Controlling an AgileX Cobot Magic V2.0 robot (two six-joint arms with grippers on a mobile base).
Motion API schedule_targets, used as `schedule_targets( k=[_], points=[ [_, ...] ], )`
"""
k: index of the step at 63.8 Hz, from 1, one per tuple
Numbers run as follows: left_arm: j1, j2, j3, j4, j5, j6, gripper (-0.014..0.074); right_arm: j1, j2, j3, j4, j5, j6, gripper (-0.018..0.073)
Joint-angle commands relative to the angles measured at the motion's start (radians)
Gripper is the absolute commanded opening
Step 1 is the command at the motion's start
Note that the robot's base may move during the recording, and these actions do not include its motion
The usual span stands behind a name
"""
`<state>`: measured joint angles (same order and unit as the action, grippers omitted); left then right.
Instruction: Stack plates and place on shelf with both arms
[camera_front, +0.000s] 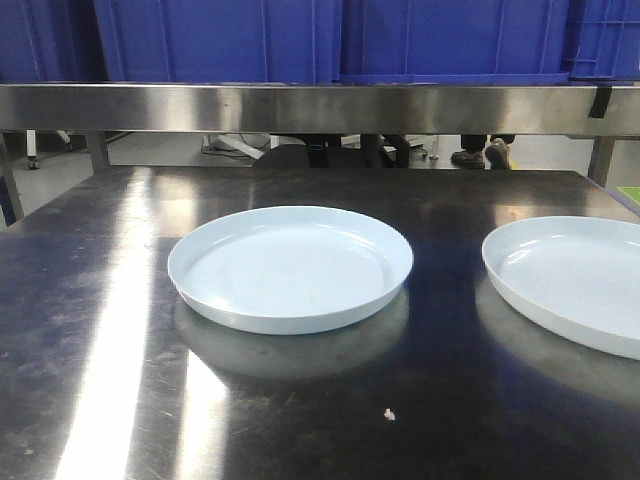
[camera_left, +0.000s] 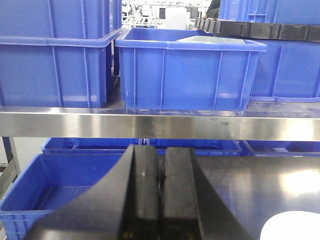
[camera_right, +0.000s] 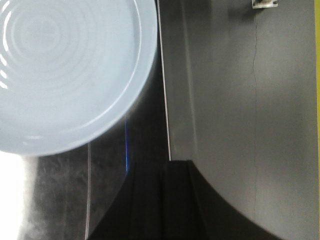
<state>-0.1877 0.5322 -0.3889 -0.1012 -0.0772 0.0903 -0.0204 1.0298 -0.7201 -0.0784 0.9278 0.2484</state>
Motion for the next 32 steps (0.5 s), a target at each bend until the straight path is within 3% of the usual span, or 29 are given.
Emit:
schedule_targets(
  k=[1,21,32],
  points=[
    [0.000,0.004,-0.030,-0.003,-0.091,-0.009,0.0080,-0.001,0.070,-0.095,-0.006,-0.023,-0.003,0.0056],
    [0.000,0.004,-0.030,-0.003,-0.091,-0.009,0.0080,-0.010,0.343,-0.300,-0.006,0.010,-0.049,0.0063],
    [0.000,0.004,-0.030,-0.003,-0.091,-0.009,0.0080,-0.056,0.422,-0.387,0.023,0.055,-0.111,0.0239]
  ],
)
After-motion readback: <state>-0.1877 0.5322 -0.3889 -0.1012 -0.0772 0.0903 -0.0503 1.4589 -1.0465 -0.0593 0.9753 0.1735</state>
